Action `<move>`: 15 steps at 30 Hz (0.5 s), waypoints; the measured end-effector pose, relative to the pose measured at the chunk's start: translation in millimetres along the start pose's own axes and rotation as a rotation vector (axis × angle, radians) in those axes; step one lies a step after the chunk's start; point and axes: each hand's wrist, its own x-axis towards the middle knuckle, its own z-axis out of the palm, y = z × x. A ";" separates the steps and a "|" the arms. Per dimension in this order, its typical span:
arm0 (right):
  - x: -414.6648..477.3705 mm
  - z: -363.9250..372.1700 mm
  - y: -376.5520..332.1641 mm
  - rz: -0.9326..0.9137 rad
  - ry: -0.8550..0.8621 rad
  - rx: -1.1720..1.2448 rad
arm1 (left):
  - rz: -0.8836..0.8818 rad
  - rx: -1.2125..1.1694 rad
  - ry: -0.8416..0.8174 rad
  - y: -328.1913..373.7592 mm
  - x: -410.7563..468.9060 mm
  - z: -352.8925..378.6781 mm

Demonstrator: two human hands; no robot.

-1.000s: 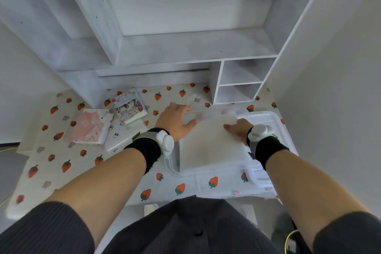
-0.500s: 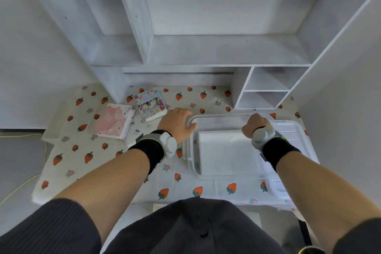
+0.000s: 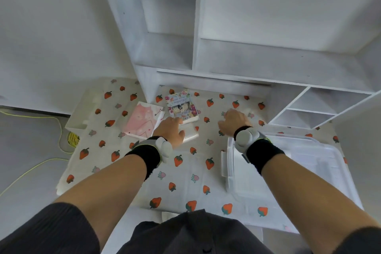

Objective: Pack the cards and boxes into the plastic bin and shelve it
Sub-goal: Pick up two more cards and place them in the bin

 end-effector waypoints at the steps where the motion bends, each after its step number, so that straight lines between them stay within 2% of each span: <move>1: 5.3 9.7 -13.0 -0.005 -0.031 -0.009 | -0.008 -0.001 -0.008 -10.3 5.2 0.0; 7: 40.9 69.0 -56.7 -0.031 -0.180 -0.030 | 0.014 -0.006 -0.052 -45.7 39.2 9.3; 15: 97.1 118.5 -72.8 0.027 -0.185 0.014 | 0.040 -0.068 -0.116 -63.3 95.2 32.3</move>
